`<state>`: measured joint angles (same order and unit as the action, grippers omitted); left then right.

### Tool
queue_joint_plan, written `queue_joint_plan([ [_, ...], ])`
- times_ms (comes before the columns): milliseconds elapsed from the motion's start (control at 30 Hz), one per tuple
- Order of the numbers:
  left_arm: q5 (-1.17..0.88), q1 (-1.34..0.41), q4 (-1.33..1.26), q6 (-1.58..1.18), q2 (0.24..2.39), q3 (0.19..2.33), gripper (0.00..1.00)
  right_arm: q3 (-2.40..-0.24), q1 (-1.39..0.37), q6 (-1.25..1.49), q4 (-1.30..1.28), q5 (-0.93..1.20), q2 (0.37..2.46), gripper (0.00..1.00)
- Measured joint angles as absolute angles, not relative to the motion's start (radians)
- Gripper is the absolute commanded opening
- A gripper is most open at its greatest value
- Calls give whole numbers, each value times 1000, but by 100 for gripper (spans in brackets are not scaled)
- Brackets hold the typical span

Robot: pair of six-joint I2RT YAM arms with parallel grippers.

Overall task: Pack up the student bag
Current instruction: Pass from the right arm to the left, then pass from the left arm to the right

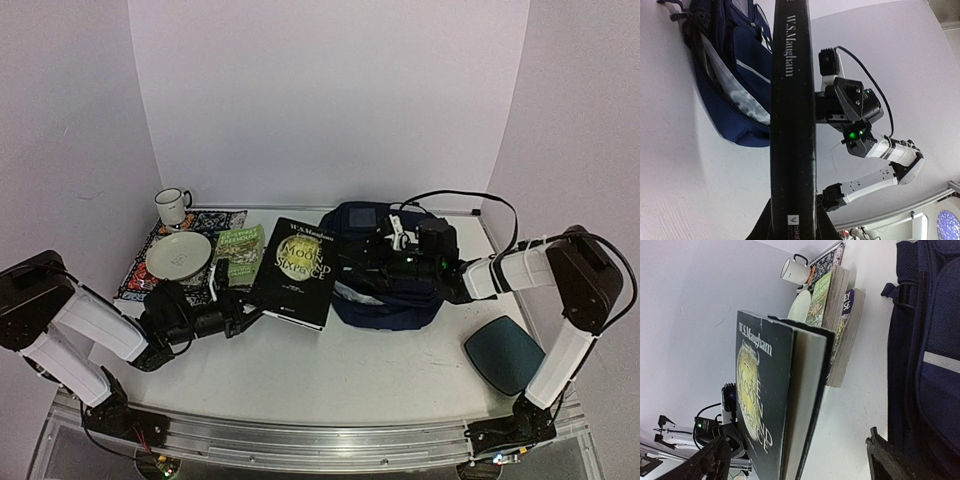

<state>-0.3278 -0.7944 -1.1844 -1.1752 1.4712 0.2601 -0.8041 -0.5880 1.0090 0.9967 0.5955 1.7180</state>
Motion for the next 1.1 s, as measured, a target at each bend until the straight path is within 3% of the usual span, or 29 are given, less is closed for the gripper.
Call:
queue_joint_plan([
  [233, -457, -795, -1177, -1204, 1499, 321, 0, -862, -581, 1006, 981, 658, 1733, 93],
  [300, -482, -794, -1177, -1206, 1501, 332, 0, -870, -579, 1007, 979, 671, 1736, 87],
  [400, -522, -794, -1177, -1205, 1502, 348, 0, -879, -574, 1018, 975, 692, 1736, 73],
  [533, -556, -795, -1178, -1205, 1503, 360, 0, -884, -572, 1047, 993, 729, 1736, 37],
  [600, -559, -795, -1178, -1206, 1511, 360, 2, -884, -572, 1059, 1005, 744, 1734, 24],
  [667, -560, -793, -1179, -1209, 1522, 360, 12, -884, -570, 1081, 1021, 762, 1729, 8],
  [733, -562, -791, -1191, -1219, 1536, 360, 27, -884, -567, 1101, 1039, 779, 1715, 0],
  [833, -550, -792, -1226, -1214, 1544, 363, 52, -882, -567, 1122, 1046, 774, 1687, 0],
  [933, -520, -791, -1252, -1228, 1564, 380, 70, -855, -571, 1135, 1048, 727, 1657, 0],
  [1100, -469, -805, -1282, -1245, 1634, 425, 80, -787, -572, 1181, 1063, 622, 1633, 0],
])
